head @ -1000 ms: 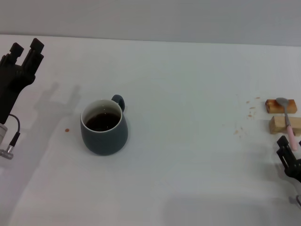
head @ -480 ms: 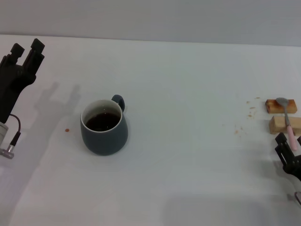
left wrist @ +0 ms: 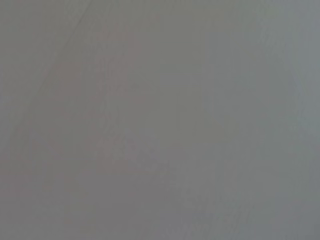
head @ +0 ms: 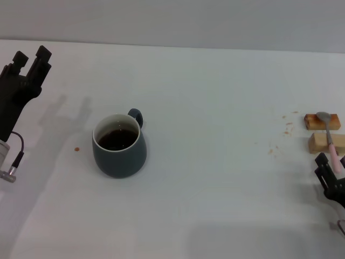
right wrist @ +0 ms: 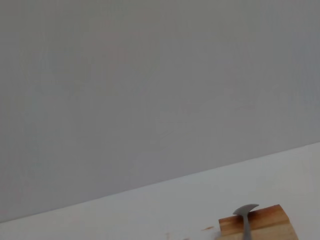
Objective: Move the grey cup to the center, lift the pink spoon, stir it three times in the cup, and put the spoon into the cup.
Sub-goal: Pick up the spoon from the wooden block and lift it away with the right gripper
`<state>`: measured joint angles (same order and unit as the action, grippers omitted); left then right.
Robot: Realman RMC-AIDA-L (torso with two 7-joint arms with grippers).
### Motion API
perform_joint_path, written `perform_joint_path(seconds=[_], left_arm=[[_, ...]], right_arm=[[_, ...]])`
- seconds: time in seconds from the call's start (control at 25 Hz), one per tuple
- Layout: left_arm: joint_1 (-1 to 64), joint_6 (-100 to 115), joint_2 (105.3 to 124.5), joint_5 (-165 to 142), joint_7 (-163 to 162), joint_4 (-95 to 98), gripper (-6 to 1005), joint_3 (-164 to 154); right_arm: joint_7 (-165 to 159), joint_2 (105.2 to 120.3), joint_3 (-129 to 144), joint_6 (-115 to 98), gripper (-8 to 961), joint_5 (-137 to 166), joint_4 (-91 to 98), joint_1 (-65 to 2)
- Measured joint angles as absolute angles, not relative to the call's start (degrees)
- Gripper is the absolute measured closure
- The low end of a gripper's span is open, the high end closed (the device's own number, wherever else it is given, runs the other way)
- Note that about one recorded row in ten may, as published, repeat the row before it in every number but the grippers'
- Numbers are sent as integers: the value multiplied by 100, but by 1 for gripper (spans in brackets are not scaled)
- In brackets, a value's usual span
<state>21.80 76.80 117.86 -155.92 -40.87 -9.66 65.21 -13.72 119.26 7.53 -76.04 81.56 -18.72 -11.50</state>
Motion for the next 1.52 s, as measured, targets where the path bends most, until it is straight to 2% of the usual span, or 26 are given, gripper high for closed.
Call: perform_joint_path(seconds=[0.24, 0.44, 1.52], left_arm=[[2153, 7680, 11786, -15604, -4087, -985, 305, 6521], [2137, 7680, 11785, -15607, -4091, -1001, 305, 6521], [2136, 7682, 11795, -15609, -4148, -990, 305, 6521]], right_arm=[[-1371, 11926, 747, -7602, 356, 8156, -1856, -1152], [-1371, 11926, 747, -7602, 532, 8156, -1853, -1145], [-1375, 11926, 651, -7462, 630, 8147, -1855, -1153]])
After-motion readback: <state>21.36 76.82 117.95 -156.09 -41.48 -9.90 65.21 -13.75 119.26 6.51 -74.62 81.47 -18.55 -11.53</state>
